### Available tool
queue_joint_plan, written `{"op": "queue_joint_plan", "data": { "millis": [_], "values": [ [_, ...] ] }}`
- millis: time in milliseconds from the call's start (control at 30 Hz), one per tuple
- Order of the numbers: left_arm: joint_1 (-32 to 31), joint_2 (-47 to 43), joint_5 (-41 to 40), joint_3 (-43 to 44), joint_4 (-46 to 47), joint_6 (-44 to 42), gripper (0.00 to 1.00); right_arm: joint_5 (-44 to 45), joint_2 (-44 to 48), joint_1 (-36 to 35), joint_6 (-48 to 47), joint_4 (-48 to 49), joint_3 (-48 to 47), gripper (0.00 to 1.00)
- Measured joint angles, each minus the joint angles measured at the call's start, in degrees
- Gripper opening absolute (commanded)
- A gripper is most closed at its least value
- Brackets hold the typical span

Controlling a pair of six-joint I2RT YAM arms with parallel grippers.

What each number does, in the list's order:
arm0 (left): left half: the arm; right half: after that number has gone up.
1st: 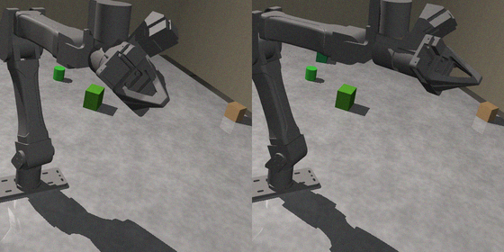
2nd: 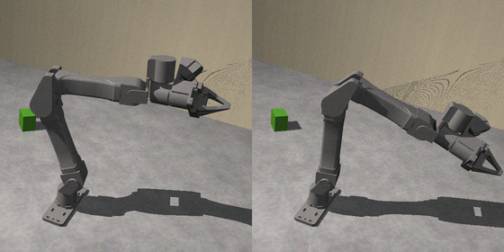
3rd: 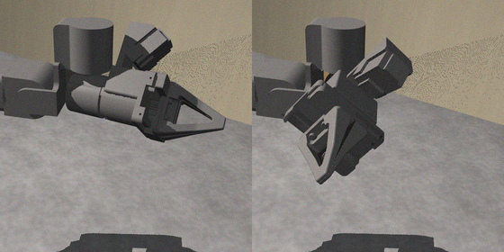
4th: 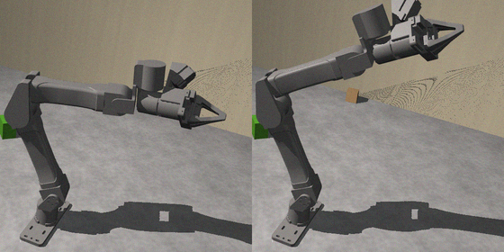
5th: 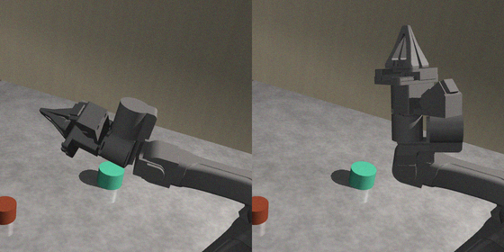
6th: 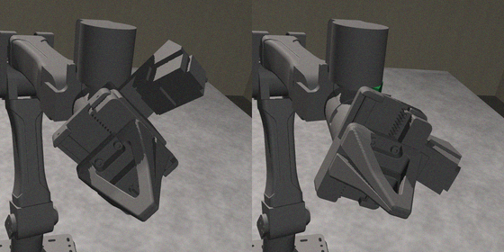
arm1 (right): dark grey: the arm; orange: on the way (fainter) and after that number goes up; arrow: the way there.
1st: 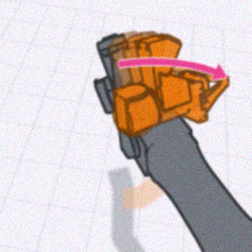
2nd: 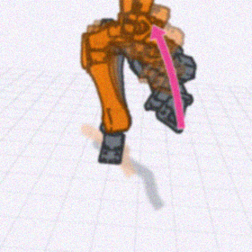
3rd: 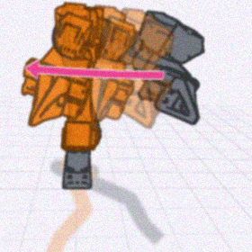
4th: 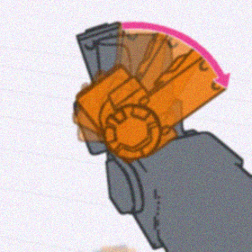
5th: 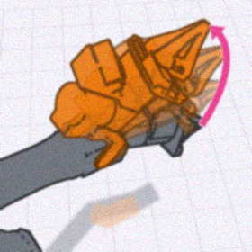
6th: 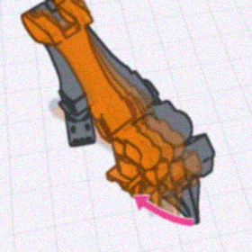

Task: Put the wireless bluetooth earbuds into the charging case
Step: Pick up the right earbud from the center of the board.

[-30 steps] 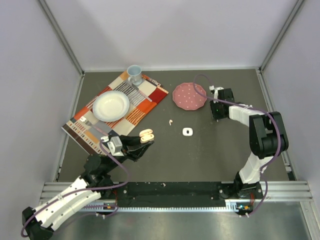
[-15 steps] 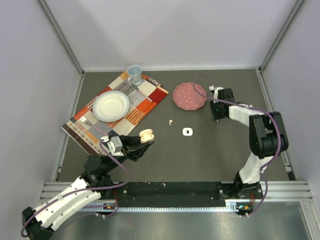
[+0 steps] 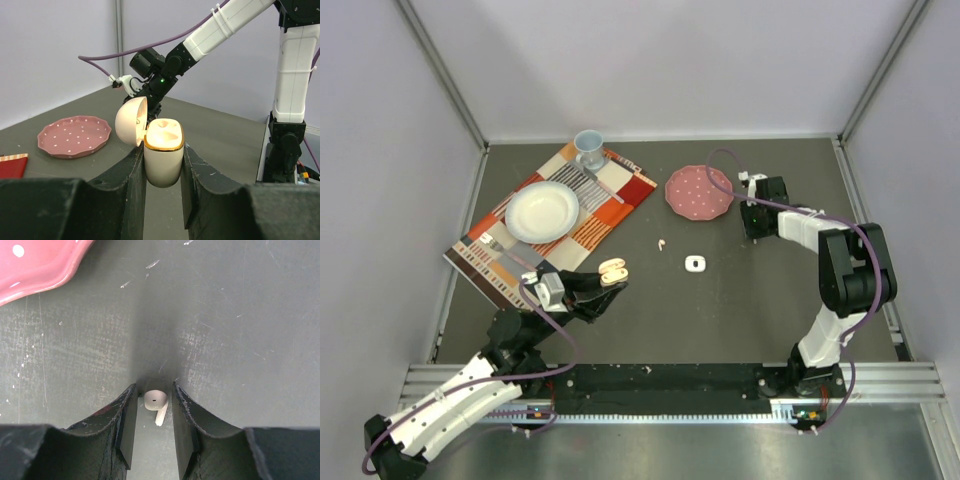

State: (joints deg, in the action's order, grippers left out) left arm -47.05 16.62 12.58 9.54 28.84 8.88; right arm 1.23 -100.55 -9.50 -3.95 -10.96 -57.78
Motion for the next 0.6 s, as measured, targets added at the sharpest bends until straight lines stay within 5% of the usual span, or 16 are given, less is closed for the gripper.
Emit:
{"op": "queue_joint_plan", "data": {
  "millis": [600],
  "values": [
    [0.00,1.05,0.11,0.02,-0.17,0.00,0.00,-0.68,0.13,0.63,-0.07,-0.20,0.04,0.34]
  ]
}}
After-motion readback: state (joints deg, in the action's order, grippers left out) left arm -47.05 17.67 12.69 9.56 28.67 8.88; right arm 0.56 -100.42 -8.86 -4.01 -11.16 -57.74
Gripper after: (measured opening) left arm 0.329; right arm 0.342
